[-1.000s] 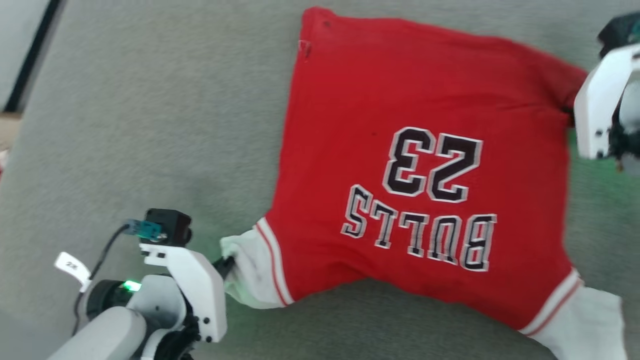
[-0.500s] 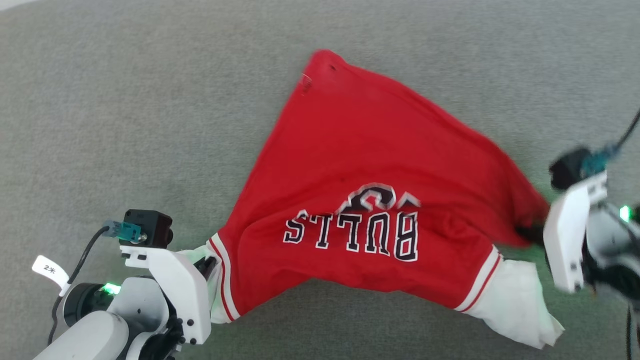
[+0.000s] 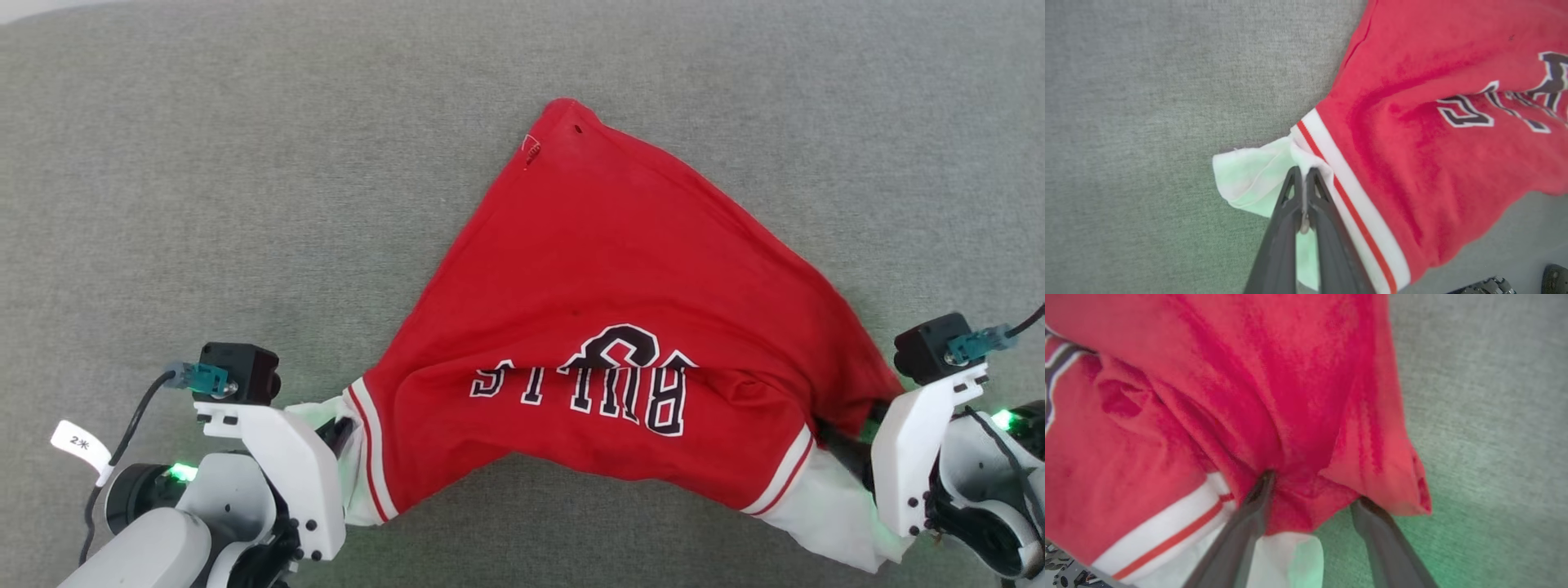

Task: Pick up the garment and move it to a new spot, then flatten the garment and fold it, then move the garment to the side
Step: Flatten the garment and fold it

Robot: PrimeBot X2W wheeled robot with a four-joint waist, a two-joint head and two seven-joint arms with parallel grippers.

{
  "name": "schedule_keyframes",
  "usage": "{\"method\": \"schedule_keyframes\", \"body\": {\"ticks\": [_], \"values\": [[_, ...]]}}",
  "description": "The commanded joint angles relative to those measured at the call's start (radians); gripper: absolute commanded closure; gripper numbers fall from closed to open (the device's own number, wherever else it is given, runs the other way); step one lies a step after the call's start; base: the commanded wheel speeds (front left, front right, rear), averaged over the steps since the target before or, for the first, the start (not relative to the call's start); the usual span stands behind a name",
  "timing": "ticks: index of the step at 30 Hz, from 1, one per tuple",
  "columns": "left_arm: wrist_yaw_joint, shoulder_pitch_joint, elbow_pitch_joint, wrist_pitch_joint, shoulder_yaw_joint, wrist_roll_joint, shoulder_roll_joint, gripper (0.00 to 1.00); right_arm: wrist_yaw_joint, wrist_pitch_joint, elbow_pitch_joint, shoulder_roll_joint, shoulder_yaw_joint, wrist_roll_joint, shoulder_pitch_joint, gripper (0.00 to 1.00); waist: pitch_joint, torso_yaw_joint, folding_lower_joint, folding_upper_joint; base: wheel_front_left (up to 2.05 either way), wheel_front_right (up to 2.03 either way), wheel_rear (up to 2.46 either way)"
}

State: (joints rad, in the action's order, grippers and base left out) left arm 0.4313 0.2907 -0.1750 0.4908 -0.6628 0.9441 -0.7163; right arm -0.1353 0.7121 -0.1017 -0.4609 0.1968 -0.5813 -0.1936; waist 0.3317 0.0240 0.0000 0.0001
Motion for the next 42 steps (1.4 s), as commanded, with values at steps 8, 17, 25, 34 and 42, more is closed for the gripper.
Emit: {"method": "schedule_keyframes", "body": {"ticks": [8, 17, 25, 34, 42], "values": [[-0.004, -0.027, -0.003, -0.016, -0.007, 0.008, 0.006, 1.00, 0.007, -0.041, 0.185, 0.000, -0.083, 0.039, 0.030, 0.00, -0.026, 0.028, 0.0000, -0.0001, 0.00, 0.00, 0.00], [-0.023, -0.004, -0.001, -0.013, -0.038, -0.007, 0.036, 1.00, 0.005, -0.099, 0.265, 0.024, -0.053, 0.138, -0.136, 0.00, -0.029, 0.124, 0.0000, -0.0001, 0.00, 0.00, 0.00], [-0.061, 0.044, 0.033, -0.009, -0.081, -0.023, 0.095, 1.00, 0.005, -0.144, 0.003, 0.003, 0.054, 0.119, -0.379, 0.00, -0.011, 0.256, 0.0000, -0.0001, 0.00, 0.00, 0.00], [-0.111, 0.093, 0.086, -0.016, -0.128, -0.033, 0.172, 1.00, 0.005, -0.164, -0.392, -0.058, 0.206, 0.084, -0.633, 0.00, 0.023, 0.401, 0.0000, -0.0001, 0.00, 0.00, 0.00], [-0.142, 0.112, 0.127, -0.031, -0.147, -0.030, 0.212, 1.00, 0.004, -0.044, -0.624, -0.076, 0.349, -0.010, -0.745, 0.00, 0.055, 0.471, 0.0000, -0.0001, 0.00, 0.00, 0.00]]}}
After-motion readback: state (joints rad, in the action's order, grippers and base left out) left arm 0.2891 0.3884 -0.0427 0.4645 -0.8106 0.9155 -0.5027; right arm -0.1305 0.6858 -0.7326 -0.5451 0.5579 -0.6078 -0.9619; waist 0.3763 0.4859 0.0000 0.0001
